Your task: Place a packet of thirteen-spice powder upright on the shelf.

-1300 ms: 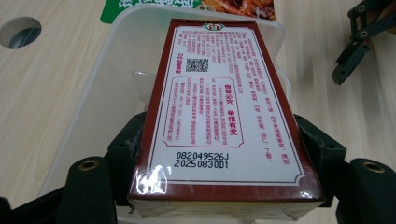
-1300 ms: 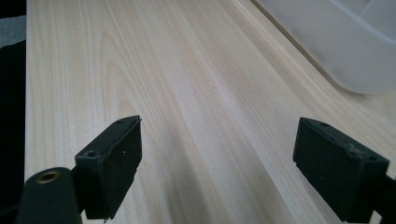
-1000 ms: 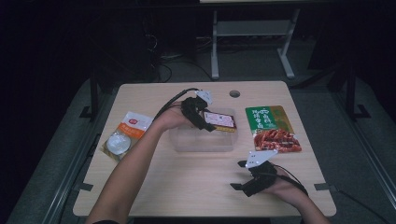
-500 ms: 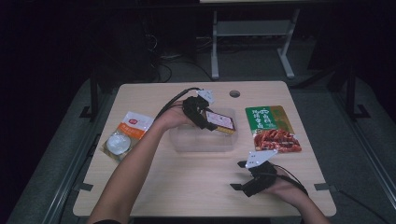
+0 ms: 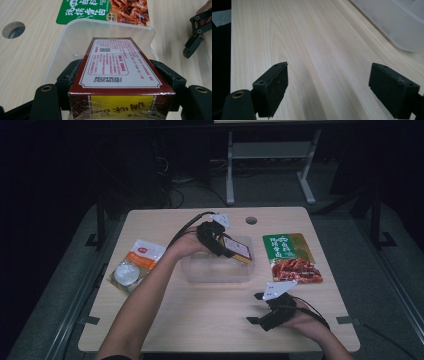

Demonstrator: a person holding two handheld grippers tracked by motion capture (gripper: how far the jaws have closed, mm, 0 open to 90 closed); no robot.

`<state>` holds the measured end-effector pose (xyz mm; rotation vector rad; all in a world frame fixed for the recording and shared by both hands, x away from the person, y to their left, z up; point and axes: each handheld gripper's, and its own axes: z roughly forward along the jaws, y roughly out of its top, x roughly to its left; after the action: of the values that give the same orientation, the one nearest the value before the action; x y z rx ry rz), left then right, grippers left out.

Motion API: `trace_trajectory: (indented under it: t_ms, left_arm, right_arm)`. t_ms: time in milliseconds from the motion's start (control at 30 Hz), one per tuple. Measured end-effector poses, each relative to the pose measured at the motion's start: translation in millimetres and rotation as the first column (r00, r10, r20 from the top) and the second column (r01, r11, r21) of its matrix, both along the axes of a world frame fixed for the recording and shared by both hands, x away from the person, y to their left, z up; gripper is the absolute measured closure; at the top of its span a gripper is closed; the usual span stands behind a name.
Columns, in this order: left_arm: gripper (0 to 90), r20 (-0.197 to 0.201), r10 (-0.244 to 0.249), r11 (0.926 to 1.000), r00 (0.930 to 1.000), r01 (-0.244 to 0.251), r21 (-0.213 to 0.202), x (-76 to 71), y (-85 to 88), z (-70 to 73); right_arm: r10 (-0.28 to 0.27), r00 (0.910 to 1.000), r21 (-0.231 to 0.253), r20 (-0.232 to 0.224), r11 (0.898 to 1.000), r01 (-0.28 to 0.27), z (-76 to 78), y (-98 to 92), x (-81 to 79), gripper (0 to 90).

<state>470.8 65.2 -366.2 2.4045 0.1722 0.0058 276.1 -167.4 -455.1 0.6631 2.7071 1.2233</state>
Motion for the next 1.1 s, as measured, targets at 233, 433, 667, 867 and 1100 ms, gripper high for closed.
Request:
trace_trajectory:
  t_ms: [233, 433, 667, 867, 1100]
  left_arm:
    - [30.0, 0.002, 0.003, 0.9997, 1.0, -0.003, -0.024, 1.0, -2.2, 1.7]
    - [30.0, 0.012, 0.004, 0.9988, 0.9999, -0.004, -0.048, 2.2, -4.4, 3.6]
    - [29.9, 0.012, 0.004, 0.9979, 0.9999, -0.003, -0.064, 3.2, -8.4, 6.5]
    - [30.1, 0.019, -0.004, 0.997, 0.9998, 0.006, -0.077, 3.1, -16.2, 9.2]
    - [30.3, 0.03, -0.02, 0.9973, 0.9994, 0.022, -0.07, 2.7, -27.9, 10.3]
  right_arm:
    - [-0.001, 1.0, 0.001, -0.001, 1.0, 0.001, 0.0, -0.1, 0.1, 15.4]
    - [0.003, 1.0, 0.002, -0.002, 1.0, -0.003, -0.1, 0.2, -0.1, 15.5]
    - [0.006, 1.0, 0.0, -0.003, 1.0, -0.006, -0.5, 0.6, -0.3, 15.4]
    - [0.008, 1.0, -0.001, -0.003, 1.0, -0.008, -0.7, 1.0, -0.4, 15.4]
    - [0.01, 0.9999, 0.0, -0.005, 1.0, -0.01, -0.6, 1.5, -0.9, 15.4]
